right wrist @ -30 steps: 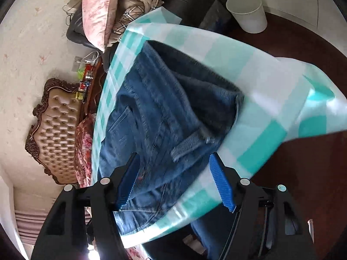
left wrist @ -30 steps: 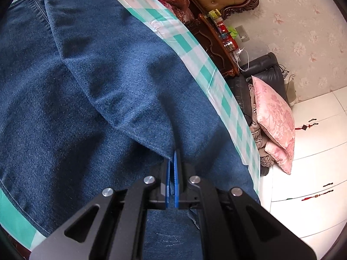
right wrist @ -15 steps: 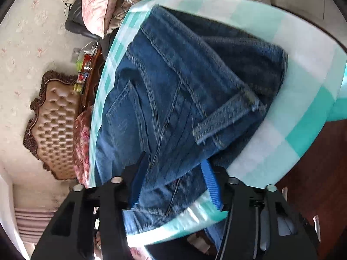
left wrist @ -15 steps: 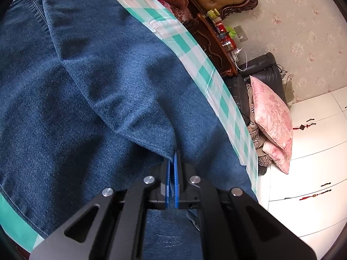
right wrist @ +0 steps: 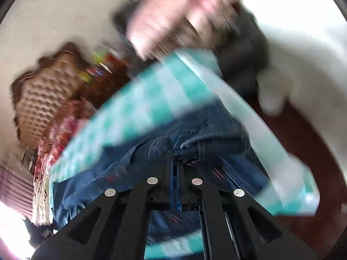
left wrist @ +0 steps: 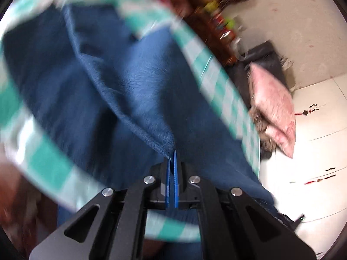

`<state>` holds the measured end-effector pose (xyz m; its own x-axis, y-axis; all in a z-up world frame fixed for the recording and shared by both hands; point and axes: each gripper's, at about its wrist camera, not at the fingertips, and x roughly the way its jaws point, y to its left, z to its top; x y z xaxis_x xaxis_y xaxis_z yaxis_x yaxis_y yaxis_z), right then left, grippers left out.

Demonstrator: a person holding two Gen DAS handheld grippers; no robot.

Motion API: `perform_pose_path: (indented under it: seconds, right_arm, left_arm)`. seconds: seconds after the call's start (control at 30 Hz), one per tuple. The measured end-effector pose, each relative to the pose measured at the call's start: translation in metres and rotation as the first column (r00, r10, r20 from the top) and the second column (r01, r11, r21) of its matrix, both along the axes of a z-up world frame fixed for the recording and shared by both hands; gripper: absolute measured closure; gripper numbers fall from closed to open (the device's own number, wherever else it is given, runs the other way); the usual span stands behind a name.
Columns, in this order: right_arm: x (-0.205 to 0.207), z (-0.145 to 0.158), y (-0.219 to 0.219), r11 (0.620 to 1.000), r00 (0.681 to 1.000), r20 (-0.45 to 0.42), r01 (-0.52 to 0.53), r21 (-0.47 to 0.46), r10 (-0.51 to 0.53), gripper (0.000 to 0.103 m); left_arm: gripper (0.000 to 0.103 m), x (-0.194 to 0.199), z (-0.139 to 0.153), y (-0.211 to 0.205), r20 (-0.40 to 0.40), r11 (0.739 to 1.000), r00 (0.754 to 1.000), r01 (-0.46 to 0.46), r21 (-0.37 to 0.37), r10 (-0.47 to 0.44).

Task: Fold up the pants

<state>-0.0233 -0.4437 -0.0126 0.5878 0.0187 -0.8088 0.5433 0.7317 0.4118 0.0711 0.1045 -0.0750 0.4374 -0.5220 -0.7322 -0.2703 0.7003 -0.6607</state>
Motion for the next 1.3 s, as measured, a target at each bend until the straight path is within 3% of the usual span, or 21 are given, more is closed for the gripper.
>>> perform_pose_path:
  seconds: [0.07,0.17,0.23,0.27,0.33,0.37,0.4,0.5,0.57,0.63,0.67,0.7,0.8,0.97,1.3]
  right_arm:
    - [-0.007,-0.034,-0.016,0.993,0.997,-0.079,0.032,0.111,-0.023,0.101]
    - [-0.002,-0.051,-0.018,0.993,0.993,-0.117,0.025,0.113,-0.012,0.101]
    - [0.009,-0.031,-0.013,0.995,0.999,-0.032,-0.013,0.098,0.016,0.101]
    - [0.011,-0.013,-0.008,0.997,0.999,0.033,-0.037,0.070,0.035,0.101]
    - [0.008,0.027,0.005,0.996,0.989,0.132,-0.064,-0.054,0.071,0.101]
    - [0.004,0.036,0.006,0.993,0.991,0.121,-0.044,-0.112,0.058,0.101]
    - [0.001,0.033,0.003,0.994,0.995,0.090,-0.028,-0.108,0.038,0.101]
    - [-0.002,-0.005,-0.009,0.992,0.998,-0.070,-0.008,-0.124,0.000,0.101]
    - [0.002,-0.024,-0.001,0.985,0.989,-0.149,-0.034,-0.170,0.009,0.101]
    - [0.007,-0.036,0.012,0.964,0.981,-0.194,-0.072,-0.257,0.021,0.101]
    - [0.007,-0.039,0.015,0.959,0.979,-0.203,-0.074,-0.275,0.017,0.101]
    - [0.009,-0.041,0.015,0.955,0.977,-0.211,-0.076,-0.286,0.014,0.101]
    - [0.005,-0.054,0.012,0.955,0.973,-0.231,-0.079,-0.287,0.011,0.101]
    - [0.009,-0.068,0.014,0.953,0.968,-0.252,-0.091,-0.289,0.016,0.101]
    - [0.007,-0.065,0.016,0.963,0.966,-0.258,-0.085,-0.256,0.017,0.092]
  left_arm:
    - [0.101,-0.011,-0.018,-0.002,-0.041,1.000,0.999,0.011,0.006,-0.011]
    - [0.101,-0.007,-0.034,-0.002,-0.081,1.000,0.997,0.010,0.009,-0.009]
    - [0.101,0.001,-0.023,-0.003,-0.044,1.000,0.999,-0.001,0.007,0.001]
    - [0.101,0.003,-0.006,-0.007,0.012,1.000,1.000,-0.002,0.027,0.002]
    - [0.101,-0.003,0.022,-0.013,0.106,0.996,0.994,-0.005,0.085,-0.004]
    - [0.101,-0.009,0.024,-0.014,0.104,0.996,0.995,-0.004,0.085,-0.005]
    - [0.101,-0.012,0.019,-0.016,0.082,0.998,0.997,0.001,0.068,-0.006]
    - [0.101,-0.021,-0.021,-0.017,-0.038,1.000,0.999,0.022,-0.001,-0.022]
    - [0.100,-0.022,-0.036,-0.018,-0.061,0.999,0.998,0.030,-0.027,-0.032]
    - [0.091,-0.019,-0.044,-0.015,-0.061,0.997,0.998,0.022,-0.074,-0.026]
    - [0.076,-0.017,-0.045,-0.009,-0.057,0.996,0.998,0.007,-0.084,-0.012]
    - [0.071,-0.016,-0.046,0.000,-0.049,0.996,0.999,-0.018,-0.090,0.014]
    - [0.070,-0.009,-0.038,0.040,-0.003,0.988,0.991,-0.136,-0.075,0.136]
    - [0.070,0.032,-0.031,0.135,0.078,0.940,0.938,-0.340,0.038,0.337]
    - [0.074,0.113,-0.050,0.201,-0.008,0.926,0.931,-0.361,0.112,0.364]
